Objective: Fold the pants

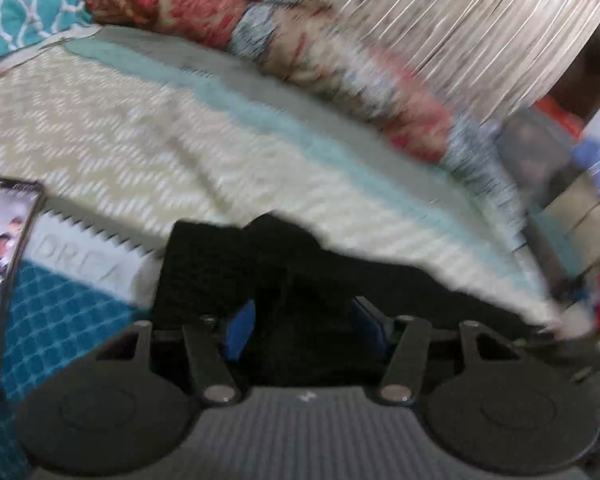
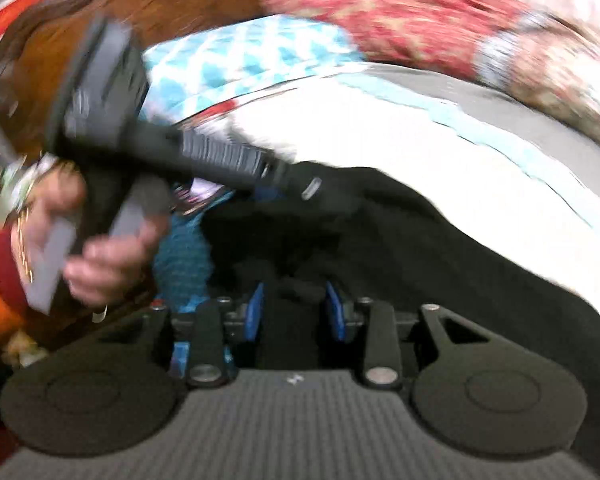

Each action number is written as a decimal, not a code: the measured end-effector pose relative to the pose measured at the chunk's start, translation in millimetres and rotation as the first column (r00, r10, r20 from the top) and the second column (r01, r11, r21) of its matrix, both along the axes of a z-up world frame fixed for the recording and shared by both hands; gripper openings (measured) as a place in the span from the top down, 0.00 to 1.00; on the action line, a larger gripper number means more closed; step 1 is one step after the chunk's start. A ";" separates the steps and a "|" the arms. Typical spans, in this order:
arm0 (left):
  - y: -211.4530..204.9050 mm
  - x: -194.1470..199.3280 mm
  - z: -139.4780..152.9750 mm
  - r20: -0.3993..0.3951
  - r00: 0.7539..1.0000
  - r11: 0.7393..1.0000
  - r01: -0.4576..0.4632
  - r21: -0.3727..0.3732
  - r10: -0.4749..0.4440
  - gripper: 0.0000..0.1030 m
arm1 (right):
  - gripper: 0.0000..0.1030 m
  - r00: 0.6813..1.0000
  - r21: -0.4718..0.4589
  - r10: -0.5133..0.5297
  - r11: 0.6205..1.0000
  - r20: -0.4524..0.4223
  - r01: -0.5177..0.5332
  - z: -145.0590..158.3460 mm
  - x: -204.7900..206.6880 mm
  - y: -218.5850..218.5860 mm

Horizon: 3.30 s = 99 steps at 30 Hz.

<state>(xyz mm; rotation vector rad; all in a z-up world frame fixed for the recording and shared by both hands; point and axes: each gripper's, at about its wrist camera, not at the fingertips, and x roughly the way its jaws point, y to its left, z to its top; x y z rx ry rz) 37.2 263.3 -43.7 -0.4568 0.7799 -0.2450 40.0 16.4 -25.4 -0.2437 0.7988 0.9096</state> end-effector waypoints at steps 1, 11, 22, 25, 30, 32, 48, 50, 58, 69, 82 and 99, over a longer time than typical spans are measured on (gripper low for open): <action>-0.8 -8.9 -6.0 -0.002 1.000 0.999 -0.012 0.049 0.013 0.61 | 0.65 0.999 0.000 -0.042 0.999 -0.026 0.042 -5.9 5.1 -7.3; -24.6 -16.2 -4.3 -0.003 0.996 0.947 -0.080 0.312 0.085 0.70 | 0.64 0.951 0.021 -0.215 0.974 -0.223 0.225 -61.9 14.5 -24.0; -91.2 -32.4 74.3 0.123 0.992 0.959 -0.033 0.281 -0.002 0.47 | 0.64 0.853 0.211 -0.504 0.827 -0.136 0.522 -15.6 3.7 -182.6; -144.0 -16.4 64.8 0.078 0.990 0.947 0.084 0.309 -0.114 0.46 | 0.64 0.724 0.269 -0.674 0.678 -0.144 0.684 -7.5 -4.6 -260.2; -217.1 8.7 41.3 -0.041 0.965 0.932 0.259 0.254 -0.257 0.46 | 0.58 0.444 0.341 -0.887 0.381 -0.128 0.860 -5.0 -40.9 -382.3; -239.9 17.1 32.1 -0.082 0.958 0.926 0.286 0.245 -0.274 0.46 | 0.52 0.331 0.383 -0.933 0.255 -0.145 0.888 -8.3 -52.4 -424.3; -305.4 36.2 -4.4 -0.265 0.936 0.881 0.318 0.351 -0.233 0.44 | 0.41 0.157 0.356 -0.968 0.079 -0.195 0.931 -60.6 -6.1 -551.3; -304.2 36.7 -4.5 -0.267 0.936 0.884 0.315 0.345 -0.230 0.43 | 0.67 0.172 0.367 -0.958 0.078 -0.230 0.927 -58.9 -5.0 -555.8; -272.9 30.2 20.5 -0.251 0.951 0.946 0.240 0.219 -0.183 0.43 | 0.83 0.390 0.411 -0.920 0.346 -0.026 0.843 8.4 -21.4 -478.1; -223.5 2.1 22.7 -0.263 0.953 0.980 0.182 0.086 -0.154 0.43 | 0.82 0.847 -0.167 -0.343 0.884 0.406 0.438 -46.9 -55.0 -225.3; -178.0 -44.5 26.5 -0.198 0.967 0.985 0.171 0.037 -0.161 0.38 | 0.82 0.583 -0.180 -0.432 0.677 0.688 0.714 -13.5 -54.8 -221.5; -55.9 -110.4 29.9 -0.043 0.999 0.984 -0.026 -0.175 0.019 0.23 | 0.32 0.828 -0.274 -0.298 0.844 0.475 0.461 7.6 -84.7 -204.9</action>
